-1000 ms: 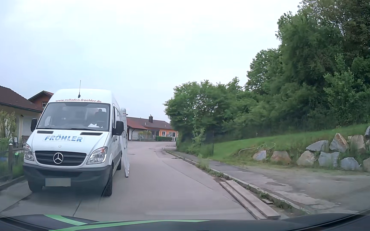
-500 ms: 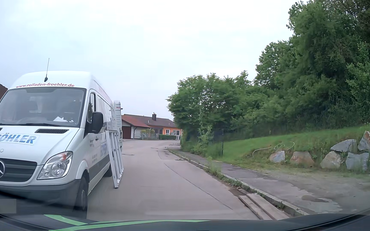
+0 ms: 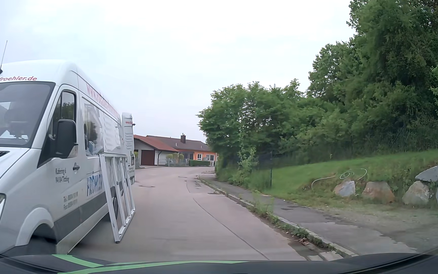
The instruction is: Follow the waypoints while adhering to traffic rules and regulations
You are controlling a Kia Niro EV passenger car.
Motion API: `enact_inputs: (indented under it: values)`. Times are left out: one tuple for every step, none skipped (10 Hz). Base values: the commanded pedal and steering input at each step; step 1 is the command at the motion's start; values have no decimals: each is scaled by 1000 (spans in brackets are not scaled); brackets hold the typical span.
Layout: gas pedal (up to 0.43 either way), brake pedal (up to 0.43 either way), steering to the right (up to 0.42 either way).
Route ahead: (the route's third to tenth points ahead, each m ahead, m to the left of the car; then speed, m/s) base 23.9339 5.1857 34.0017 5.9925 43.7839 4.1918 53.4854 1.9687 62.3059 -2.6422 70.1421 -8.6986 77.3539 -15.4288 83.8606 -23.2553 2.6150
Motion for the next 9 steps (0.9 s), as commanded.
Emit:
enact_inputs:
  values:
    - [0, 0, 29]
    - [0, 0, 29]
    - [0, 0, 29]
    - [0, 0, 29]
    - [0, 0, 25]
    - [20, 0, 15]
    - [98, 0, 5]
    - [138, 0, -6]
    - [157, 0, -14]
